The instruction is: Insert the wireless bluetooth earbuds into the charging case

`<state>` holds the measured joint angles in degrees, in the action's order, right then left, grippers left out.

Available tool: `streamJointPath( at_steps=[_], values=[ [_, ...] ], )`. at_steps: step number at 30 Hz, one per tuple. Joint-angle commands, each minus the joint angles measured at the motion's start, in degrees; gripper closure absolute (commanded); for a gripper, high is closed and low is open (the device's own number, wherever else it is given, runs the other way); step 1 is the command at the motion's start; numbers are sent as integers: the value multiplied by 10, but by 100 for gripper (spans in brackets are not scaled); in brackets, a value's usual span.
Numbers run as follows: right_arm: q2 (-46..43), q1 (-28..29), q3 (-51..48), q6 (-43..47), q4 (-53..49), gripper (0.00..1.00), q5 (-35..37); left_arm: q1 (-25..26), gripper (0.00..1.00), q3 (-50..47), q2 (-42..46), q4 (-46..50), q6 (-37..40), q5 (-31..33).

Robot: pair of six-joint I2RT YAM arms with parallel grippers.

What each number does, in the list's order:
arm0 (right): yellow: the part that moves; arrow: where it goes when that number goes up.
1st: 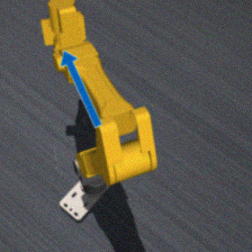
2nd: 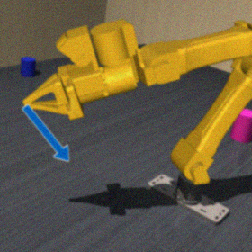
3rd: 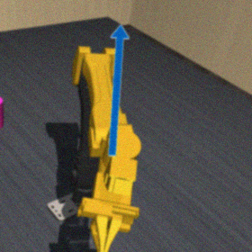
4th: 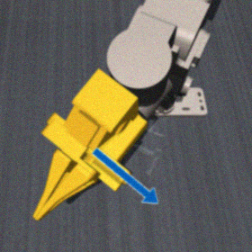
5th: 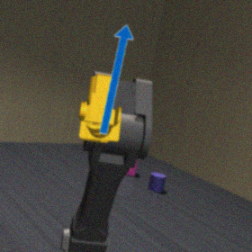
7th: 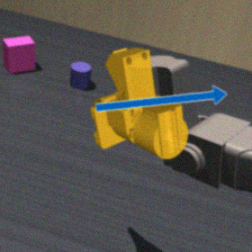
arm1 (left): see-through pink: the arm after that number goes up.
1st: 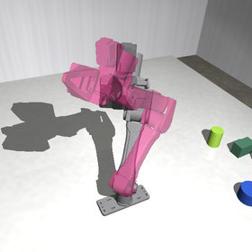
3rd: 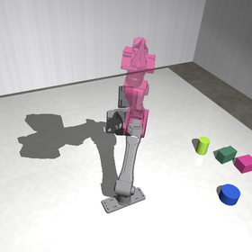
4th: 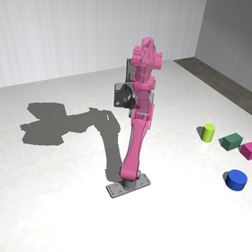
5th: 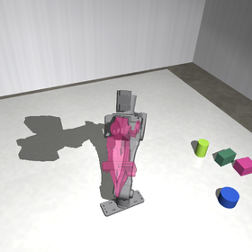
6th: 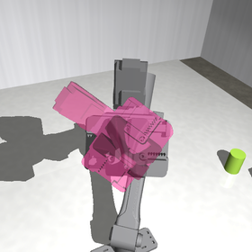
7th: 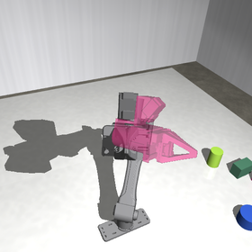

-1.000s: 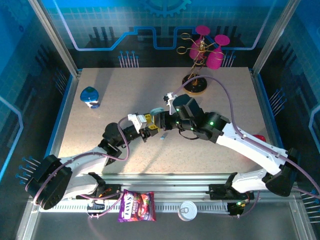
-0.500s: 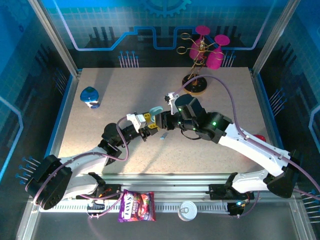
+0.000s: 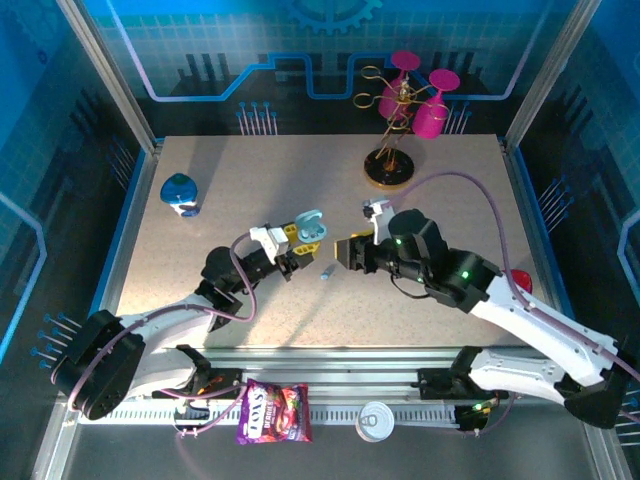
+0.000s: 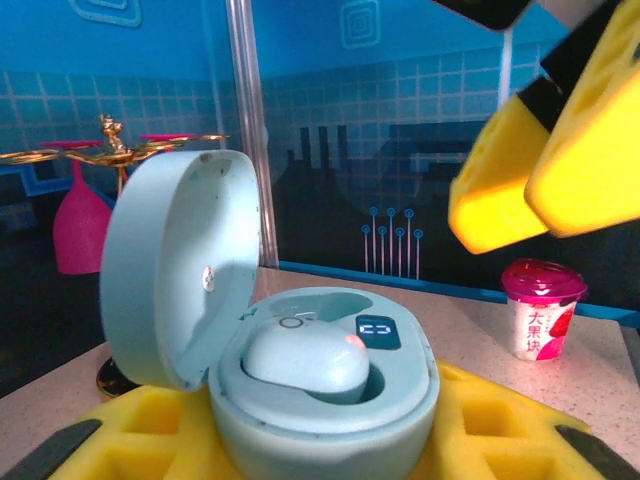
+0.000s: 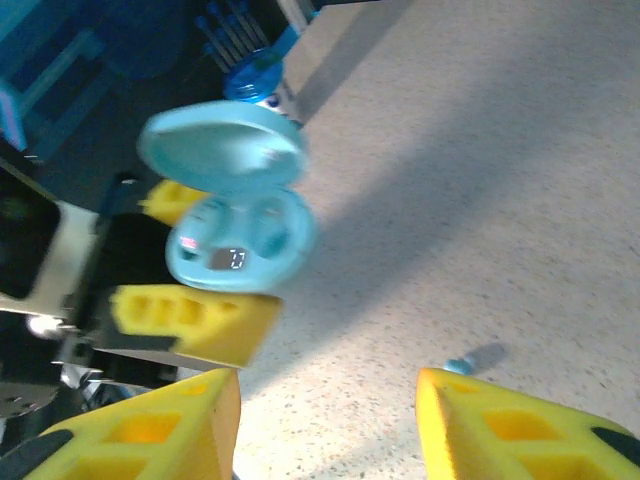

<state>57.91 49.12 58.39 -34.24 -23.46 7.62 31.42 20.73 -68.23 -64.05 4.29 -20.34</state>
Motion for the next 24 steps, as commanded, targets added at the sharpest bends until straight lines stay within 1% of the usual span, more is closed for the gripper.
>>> streamJointPath(
  at_steps=[1, 3, 6, 10, 13, 18, 24],
  values=[
    [-18, -27, -52, -37, 16, 51, 38, -8, 71, -6, 21, -29, -14, 4],
    [-20, -46, -89, -53, 25, 51, 38, -8, 71, -4, 34, -16, -12, 5],
    [3, -68, -127, -60, 46, 51, 13, -8, 71, 1, 54, 6, -12, 1],
    [82, -74, -132, -42, 68, 52, -14, -7, 71, 3, 79, 25, -14, -6],
    [156, -69, -114, -14, 78, 52, -39, -8, 71, 5, 98, 46, -14, -11],
    [273, -57, -66, 59, 84, 52, -66, -7, 71, 13, 128, 79, -11, -17],
    [372, -55, 10, 97, 82, 52, -119, -7, 71, 22, 144, 106, -8, -24]
  ],
)
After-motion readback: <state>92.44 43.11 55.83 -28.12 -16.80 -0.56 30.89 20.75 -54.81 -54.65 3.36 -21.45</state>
